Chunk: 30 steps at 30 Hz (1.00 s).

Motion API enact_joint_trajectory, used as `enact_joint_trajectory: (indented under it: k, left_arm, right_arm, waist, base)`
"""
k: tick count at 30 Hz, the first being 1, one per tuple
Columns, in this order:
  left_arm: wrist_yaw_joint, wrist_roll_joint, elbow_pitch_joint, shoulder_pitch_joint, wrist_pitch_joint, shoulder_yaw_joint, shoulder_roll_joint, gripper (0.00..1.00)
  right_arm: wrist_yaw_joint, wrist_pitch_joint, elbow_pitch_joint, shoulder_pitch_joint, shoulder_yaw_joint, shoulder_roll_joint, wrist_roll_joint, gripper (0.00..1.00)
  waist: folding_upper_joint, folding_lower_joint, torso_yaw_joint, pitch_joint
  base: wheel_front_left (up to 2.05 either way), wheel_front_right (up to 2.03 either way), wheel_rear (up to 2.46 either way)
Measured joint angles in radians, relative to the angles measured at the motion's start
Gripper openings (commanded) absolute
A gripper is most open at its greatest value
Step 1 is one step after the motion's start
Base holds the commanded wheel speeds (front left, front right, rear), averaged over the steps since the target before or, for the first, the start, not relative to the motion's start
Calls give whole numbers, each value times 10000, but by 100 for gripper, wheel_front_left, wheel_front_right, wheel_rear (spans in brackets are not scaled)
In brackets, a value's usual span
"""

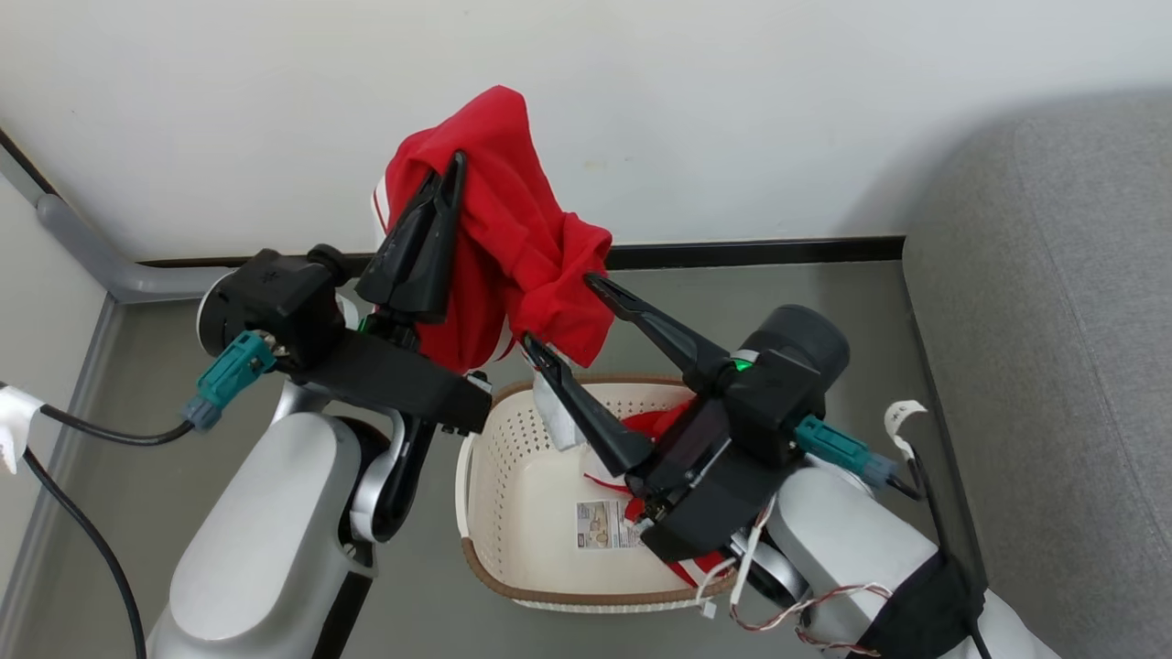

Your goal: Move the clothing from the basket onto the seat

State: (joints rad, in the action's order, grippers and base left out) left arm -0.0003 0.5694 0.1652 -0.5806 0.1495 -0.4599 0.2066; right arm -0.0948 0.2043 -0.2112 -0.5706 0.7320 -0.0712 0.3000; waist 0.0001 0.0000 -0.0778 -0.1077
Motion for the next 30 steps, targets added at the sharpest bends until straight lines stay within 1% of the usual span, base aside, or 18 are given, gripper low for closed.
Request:
enact_joint_trajectory:
  k: [4, 8, 14, 17, 20, 21, 23, 24, 27, 29, 30]
  left_arm:
    - [-12, 0, -88, -54, -31, -75, -140, 0]
    - [-10, 10, -90, -62, -29, -42, -125, 0]
    - [-12, 17, -90, -72, -29, -42, -151, 0]
    - [-12, 27, -94, -76, -27, -29, -155, 0]
    - [-10, 29, -105, -77, -27, -29, -167, 0]
    - [-12, 29, -113, -77, -27, -29, -169, 0]
    - [-12, 29, -144, -78, -25, -38, -184, 0]
    - [-13, 29, -155, -81, -25, -46, -192, 0]
    - [-15, 29, -184, -107, -25, -73, -211, 0]
    - [-90, 29, -196, -117, -25, -90, -234, 0]
    - [-92, 29, -196, -118, -25, -100, -245, 0]
  right_arm:
    - [407, -205, -242, -272, 359, -2, 86, 100]
    - [867, -322, -562, -715, 679, 4, 197, 100]
    - [1406, -575, -1139, -959, 790, 0, 355, 100]
    - [1547, -652, -1409, -982, 846, -6, 368, 100]
    - [1611, -725, -1555, -1022, 993, -2, 502, 100]
    - [1626, -731, -1595, -1055, 1043, -2, 566, 99]
    - [1666, -800, -1684, -1173, 1106, 0, 715, 89]
    - [1689, -800, -1755, -1251, 1108, 2, 732, 87]
    - [1755, -798, -1885, -1469, 1127, -6, 802, 87]
    - [1801, -802, -1977, -1549, 1233, 0, 857, 75]
    - [1824, -800, -2025, -1583, 1267, 0, 917, 29]
  waist:
    - [0, 0, -142, -76]
    - [0, 0, -272, -151]
    - [0, 0, -384, -223]
    - [0, 0, -419, -255]
    - [0, 0, -449, -286]
    - [0, 0, -456, -296]
    - [0, 0, -469, -317]
    - [0, 0, -476, -327]
    - [0, 0, -495, -353]
    - [0, 0, -506, -364]
    - [0, 0, -513, -369]
  base:
    - [0, 0, 0]
    - [0, 0, 0]
    - [0, 0, 0]
    - [0, 0, 0]
    - [0, 0, 0]
    - [0, 0, 0]
    - [0, 0, 0]
    - [0, 0, 0]
    - [0, 0, 0]
    - [0, 0, 0]
    - [0, 0, 0]
